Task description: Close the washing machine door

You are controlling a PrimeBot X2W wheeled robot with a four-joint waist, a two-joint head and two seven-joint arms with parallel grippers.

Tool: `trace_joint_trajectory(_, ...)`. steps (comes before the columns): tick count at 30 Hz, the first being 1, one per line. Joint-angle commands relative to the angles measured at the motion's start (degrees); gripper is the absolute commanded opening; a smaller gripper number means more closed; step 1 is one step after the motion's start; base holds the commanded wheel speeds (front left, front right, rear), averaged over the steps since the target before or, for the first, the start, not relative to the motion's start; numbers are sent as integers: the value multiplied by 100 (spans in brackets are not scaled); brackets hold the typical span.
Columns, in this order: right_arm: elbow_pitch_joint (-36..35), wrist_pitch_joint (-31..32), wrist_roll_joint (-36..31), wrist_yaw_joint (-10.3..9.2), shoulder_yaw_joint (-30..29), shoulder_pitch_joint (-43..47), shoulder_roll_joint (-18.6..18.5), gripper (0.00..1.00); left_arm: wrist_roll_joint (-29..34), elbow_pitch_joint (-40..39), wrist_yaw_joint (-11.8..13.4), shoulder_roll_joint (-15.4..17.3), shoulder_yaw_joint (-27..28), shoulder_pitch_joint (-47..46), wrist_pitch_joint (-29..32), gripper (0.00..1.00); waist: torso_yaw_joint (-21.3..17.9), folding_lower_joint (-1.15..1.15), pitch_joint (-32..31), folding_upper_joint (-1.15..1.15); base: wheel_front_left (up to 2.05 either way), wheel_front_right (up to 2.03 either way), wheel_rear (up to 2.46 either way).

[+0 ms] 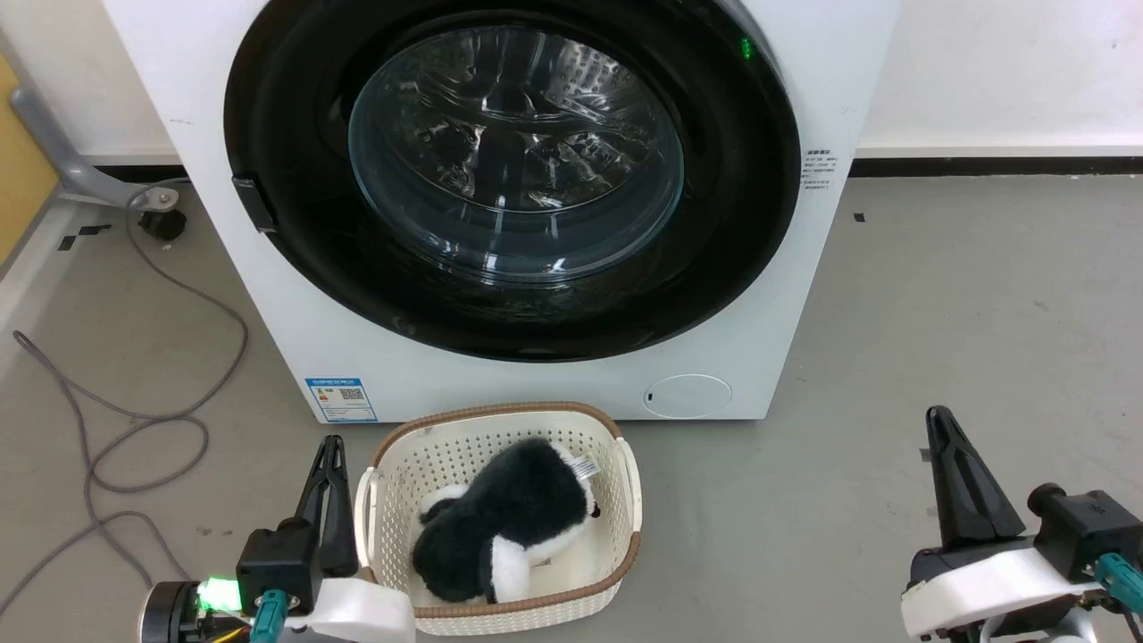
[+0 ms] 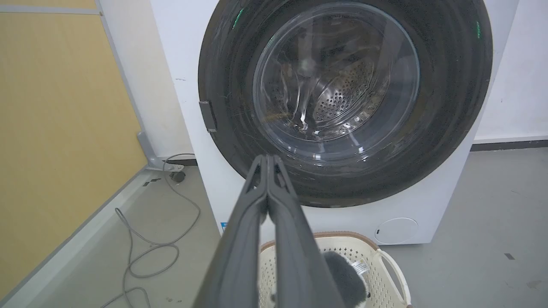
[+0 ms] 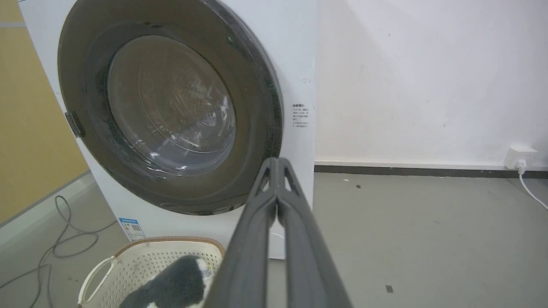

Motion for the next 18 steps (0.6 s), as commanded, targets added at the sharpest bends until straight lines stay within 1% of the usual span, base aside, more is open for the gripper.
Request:
trace_joint_trajectory(1,-55,31,-34,-1,17,50,9,0,5,-29,-33,-10,27,-19,32,0,4,0,-1,0,0,0,0)
trace_joint_trajectory(18,-126,231,-138,-2,75,77,13,0,7,-72,-182,-36,96,-30,231,0,39,0,-13,0,0,0,0)
